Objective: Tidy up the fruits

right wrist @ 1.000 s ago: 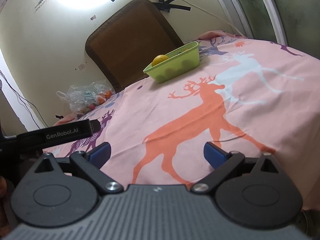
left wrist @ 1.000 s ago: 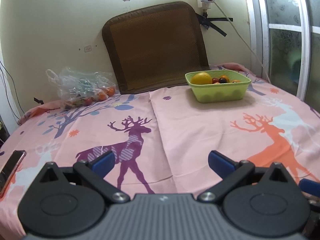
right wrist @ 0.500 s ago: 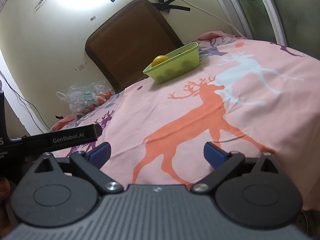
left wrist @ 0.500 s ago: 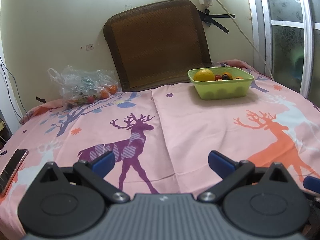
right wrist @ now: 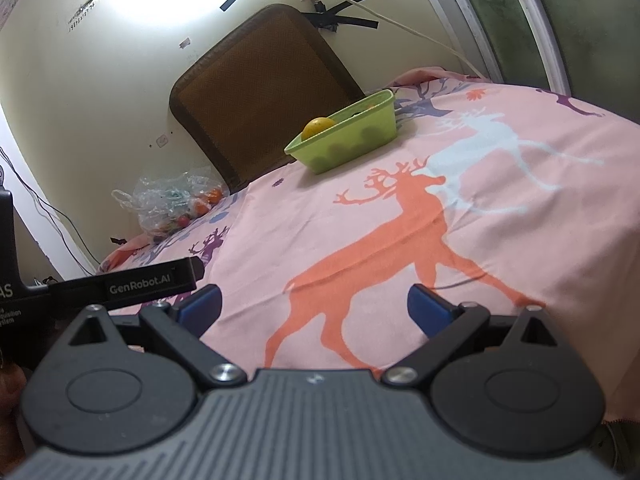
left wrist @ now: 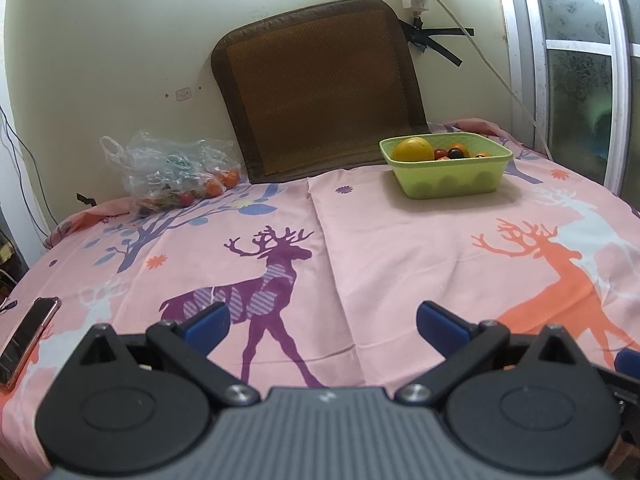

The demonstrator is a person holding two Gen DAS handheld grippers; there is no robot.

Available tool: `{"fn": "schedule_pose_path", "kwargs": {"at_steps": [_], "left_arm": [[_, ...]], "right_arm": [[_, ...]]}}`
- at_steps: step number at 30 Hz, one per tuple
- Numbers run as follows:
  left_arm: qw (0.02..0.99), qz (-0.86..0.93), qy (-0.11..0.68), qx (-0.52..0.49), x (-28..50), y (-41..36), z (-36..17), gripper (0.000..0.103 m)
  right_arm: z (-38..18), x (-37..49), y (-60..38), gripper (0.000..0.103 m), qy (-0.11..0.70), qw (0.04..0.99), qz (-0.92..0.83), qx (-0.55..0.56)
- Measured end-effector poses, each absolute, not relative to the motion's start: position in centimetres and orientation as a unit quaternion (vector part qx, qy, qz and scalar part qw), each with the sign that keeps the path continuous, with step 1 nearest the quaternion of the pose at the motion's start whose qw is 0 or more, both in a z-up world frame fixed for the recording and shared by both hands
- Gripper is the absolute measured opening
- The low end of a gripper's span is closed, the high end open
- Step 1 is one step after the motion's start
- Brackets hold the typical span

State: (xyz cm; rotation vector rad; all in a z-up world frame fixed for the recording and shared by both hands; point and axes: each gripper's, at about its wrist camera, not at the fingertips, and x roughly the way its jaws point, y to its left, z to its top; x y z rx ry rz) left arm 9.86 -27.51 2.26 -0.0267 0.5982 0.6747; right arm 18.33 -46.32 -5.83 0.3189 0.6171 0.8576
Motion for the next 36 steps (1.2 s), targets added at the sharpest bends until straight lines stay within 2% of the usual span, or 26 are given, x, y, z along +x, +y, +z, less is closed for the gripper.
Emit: {"fn": "schedule_pose_path", "kwargs": {"at_steps": [36], "left_arm": [[0.899, 0.327, 0.291, -0.012, 9.80, -27.75, 2.06, 0.103]], "right_arm": [[-5.72, 18.04, -46.41, 0.100, 0.289, 0.855, 0.399, 0.160]]}}
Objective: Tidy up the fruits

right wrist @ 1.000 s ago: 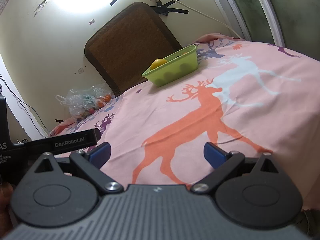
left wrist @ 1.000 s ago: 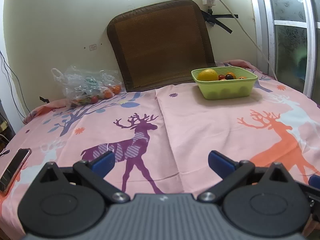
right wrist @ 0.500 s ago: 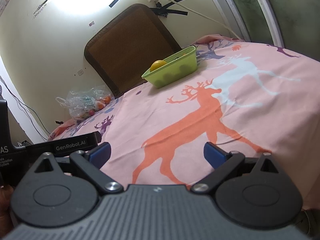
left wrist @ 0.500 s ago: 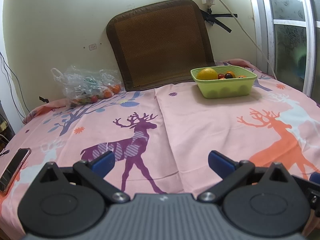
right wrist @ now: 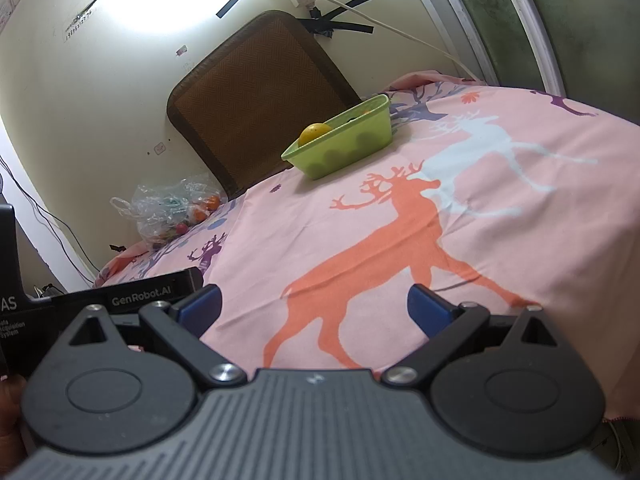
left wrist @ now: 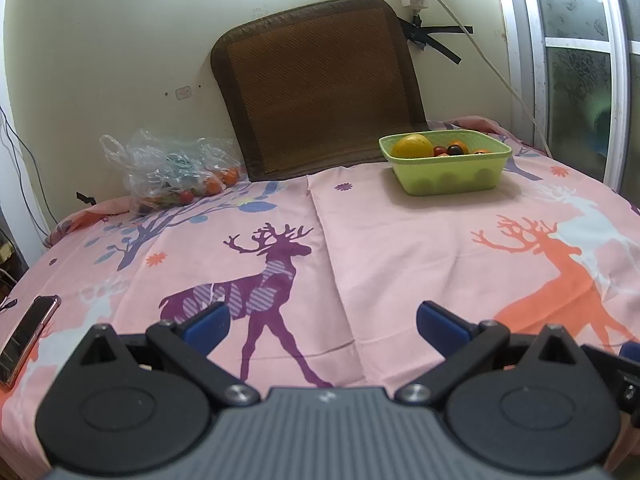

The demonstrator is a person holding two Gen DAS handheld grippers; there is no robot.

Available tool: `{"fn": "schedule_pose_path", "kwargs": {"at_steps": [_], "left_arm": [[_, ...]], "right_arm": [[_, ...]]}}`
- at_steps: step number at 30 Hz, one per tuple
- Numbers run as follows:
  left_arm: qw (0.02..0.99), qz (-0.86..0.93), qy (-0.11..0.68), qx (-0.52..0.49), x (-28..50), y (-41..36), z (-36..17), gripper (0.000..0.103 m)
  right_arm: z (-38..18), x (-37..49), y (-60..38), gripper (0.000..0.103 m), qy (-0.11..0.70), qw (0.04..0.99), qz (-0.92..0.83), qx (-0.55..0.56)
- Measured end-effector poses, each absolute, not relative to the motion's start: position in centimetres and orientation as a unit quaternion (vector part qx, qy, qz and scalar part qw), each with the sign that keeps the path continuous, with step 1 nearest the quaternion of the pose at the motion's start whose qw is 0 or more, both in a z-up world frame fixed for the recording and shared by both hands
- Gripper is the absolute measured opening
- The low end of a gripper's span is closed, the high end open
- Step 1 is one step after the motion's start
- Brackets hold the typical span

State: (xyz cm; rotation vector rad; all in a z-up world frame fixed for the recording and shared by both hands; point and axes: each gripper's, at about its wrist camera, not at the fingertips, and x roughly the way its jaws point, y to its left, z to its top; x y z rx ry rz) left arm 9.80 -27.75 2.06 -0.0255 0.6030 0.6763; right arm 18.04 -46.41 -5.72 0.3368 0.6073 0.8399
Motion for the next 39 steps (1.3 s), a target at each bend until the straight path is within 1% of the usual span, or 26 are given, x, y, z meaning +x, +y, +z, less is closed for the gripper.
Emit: {"fn": "schedule_pose_path", "kwargs": {"at_steps": [39], "left_arm": [[0.900, 0.329, 0.287, -0.014, 9.63, -27.25, 2.27, 0.103]], "right_arm": [[-5.57, 18.16, -46.55, 0.100, 0.284, 0.858, 0.395, 0.164]]}}
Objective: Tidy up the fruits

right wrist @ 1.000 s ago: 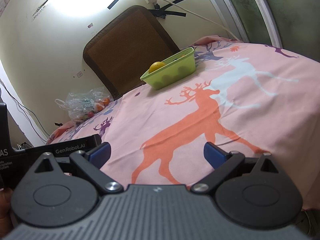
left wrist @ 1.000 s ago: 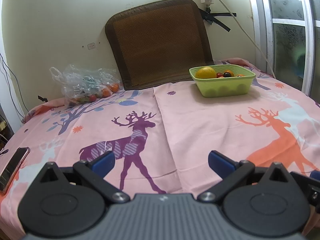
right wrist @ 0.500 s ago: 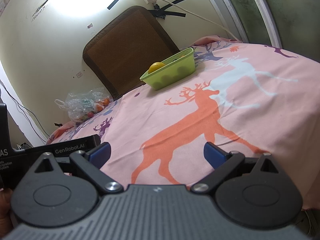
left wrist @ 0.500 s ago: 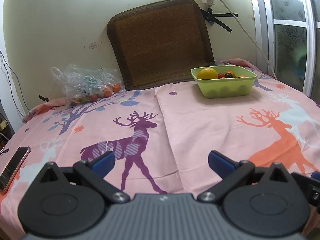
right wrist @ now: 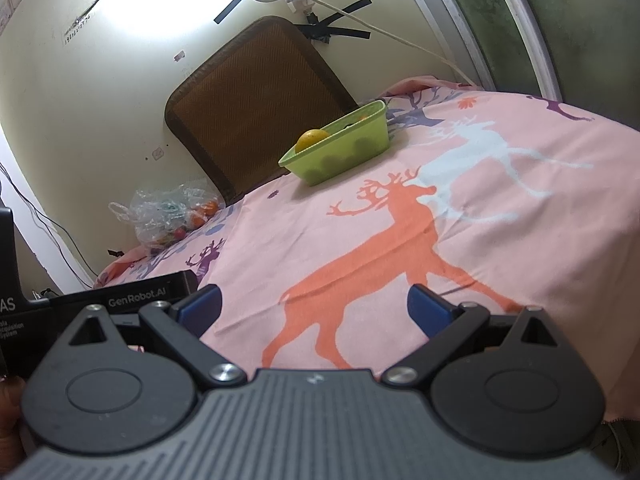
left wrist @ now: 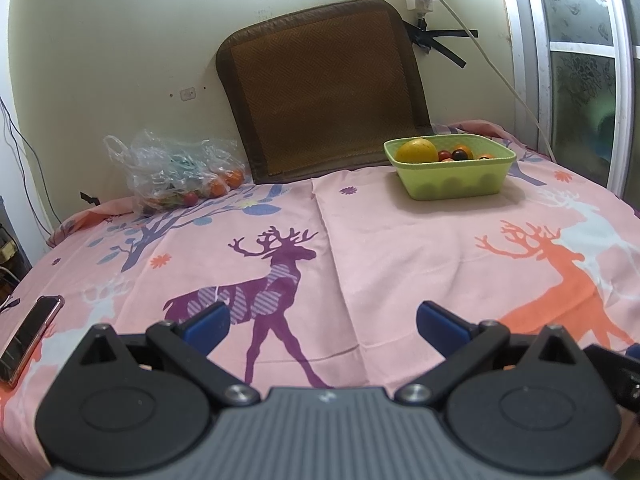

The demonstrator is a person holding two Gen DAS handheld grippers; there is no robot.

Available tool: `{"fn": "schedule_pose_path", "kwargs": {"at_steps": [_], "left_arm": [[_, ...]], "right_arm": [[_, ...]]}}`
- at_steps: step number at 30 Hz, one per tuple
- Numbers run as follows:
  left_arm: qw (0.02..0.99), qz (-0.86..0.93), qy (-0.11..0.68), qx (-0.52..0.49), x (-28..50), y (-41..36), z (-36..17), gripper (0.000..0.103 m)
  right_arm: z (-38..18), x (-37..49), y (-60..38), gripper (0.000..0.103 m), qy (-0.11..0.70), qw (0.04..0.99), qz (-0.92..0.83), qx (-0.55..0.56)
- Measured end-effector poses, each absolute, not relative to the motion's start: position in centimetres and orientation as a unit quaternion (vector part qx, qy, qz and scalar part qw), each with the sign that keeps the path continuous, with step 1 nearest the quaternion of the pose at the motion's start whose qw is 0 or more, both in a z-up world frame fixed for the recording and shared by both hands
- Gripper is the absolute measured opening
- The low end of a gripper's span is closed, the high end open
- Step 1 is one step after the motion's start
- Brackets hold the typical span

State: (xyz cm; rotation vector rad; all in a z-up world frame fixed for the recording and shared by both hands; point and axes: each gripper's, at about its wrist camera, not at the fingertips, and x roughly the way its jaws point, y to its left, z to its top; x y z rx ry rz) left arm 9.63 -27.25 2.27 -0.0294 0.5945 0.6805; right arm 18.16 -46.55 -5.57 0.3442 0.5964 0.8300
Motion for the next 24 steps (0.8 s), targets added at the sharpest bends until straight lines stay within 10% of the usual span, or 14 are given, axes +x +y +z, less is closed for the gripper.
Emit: {"fn": "schedule_pose_path", "kwargs": {"at_steps": [24], "left_arm": [[0.899, 0.327, 0.291, -0.015, 9.61, -27.33, 2.19, 0.103]], "right_arm": [[-5.60, 18.21, -46.71, 0.100, 0.283, 0.859, 0.393, 0.167]]}}
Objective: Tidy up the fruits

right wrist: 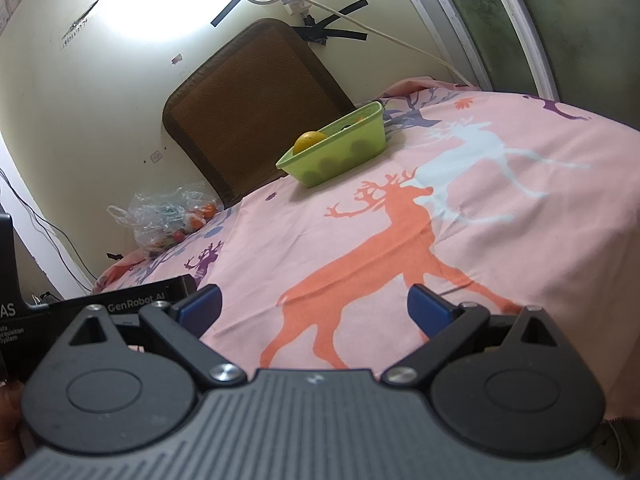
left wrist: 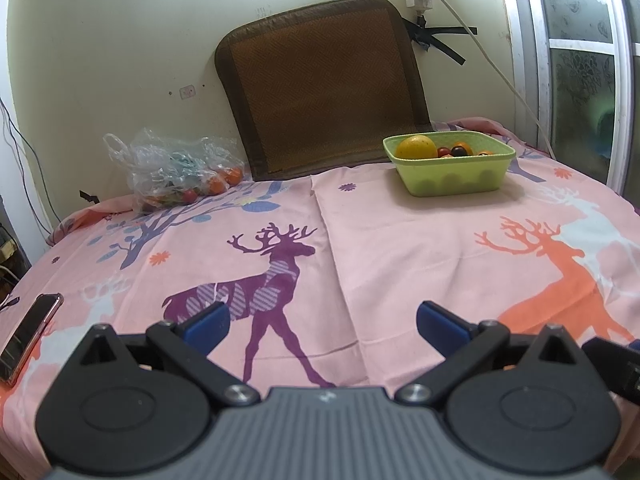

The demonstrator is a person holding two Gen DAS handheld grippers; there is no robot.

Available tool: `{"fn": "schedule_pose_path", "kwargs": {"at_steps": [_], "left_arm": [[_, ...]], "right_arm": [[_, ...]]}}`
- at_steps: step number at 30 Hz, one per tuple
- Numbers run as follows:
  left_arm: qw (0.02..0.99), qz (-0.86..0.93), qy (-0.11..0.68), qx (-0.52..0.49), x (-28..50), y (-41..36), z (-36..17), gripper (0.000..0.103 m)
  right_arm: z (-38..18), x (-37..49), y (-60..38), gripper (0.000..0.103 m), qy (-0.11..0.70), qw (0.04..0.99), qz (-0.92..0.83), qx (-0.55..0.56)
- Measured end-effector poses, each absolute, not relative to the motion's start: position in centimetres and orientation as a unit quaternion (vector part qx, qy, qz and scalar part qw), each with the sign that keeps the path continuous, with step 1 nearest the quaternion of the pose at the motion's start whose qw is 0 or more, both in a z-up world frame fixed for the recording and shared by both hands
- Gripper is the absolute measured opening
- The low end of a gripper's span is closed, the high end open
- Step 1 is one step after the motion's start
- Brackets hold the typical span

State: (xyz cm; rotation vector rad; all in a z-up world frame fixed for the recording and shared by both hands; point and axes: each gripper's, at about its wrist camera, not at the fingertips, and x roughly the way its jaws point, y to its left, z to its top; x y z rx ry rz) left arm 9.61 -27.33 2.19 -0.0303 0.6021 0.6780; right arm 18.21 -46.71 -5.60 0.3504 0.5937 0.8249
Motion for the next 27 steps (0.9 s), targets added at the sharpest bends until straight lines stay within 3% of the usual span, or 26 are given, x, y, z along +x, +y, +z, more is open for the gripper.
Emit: {"fn": "schedule_pose_path", "kwargs": {"at_steps": [27], "left_arm": [[0.897, 0.326, 0.298, -0.019, 9.81, -27.43, 1.80, 0.103]], "right_arm": [[-5.69, 17.83, -46.73, 0.100, 0.277, 0.863, 0.386, 0.171]]}}
